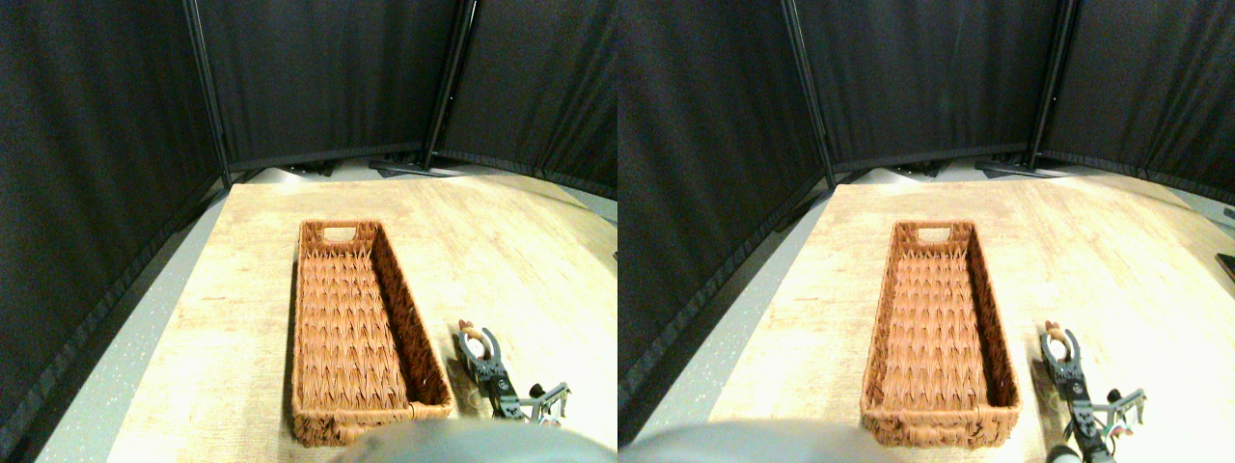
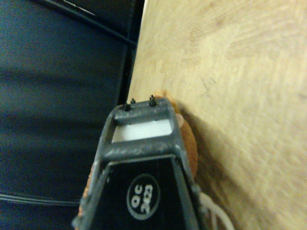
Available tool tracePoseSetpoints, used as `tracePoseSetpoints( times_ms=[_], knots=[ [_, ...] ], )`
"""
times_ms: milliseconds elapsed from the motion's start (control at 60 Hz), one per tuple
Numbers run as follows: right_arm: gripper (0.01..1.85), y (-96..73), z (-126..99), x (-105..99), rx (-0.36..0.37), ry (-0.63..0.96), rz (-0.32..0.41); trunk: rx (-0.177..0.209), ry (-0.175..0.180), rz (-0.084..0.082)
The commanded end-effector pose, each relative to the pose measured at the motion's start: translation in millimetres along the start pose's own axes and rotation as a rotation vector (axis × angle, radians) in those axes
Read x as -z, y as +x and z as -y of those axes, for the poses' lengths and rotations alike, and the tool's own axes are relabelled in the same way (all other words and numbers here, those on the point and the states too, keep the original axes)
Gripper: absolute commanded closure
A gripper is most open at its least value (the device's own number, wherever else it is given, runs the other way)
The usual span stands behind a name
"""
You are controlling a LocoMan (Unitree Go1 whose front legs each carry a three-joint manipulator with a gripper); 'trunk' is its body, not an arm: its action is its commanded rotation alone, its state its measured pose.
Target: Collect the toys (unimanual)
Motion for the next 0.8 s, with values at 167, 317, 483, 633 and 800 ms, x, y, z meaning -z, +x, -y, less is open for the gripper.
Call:
tracePoseSetpoints(
  times_ms=[167,317,483,633,800],
  knots=[
    [1.80,3.2,-49,-7,-0.120,0.028,-0.037,-0.003,-0.024,0.006],
    [1.80,3.9,-74,-1,-0.137,-0.043,-0.090,-0.017,-0.049,0.013],
    [1.80,4.0,-92,14,-0.154,-0.084,-0.182,-0.035,-0.079,0.022],
    [1.80,5.1,-109,31,-0.163,-0.056,-0.264,-0.058,-0.113,0.031],
    [1.80,3.3,-123,48,-0.196,-0.117,-0.307,-0.083,-0.154,0.043]
  ],
)
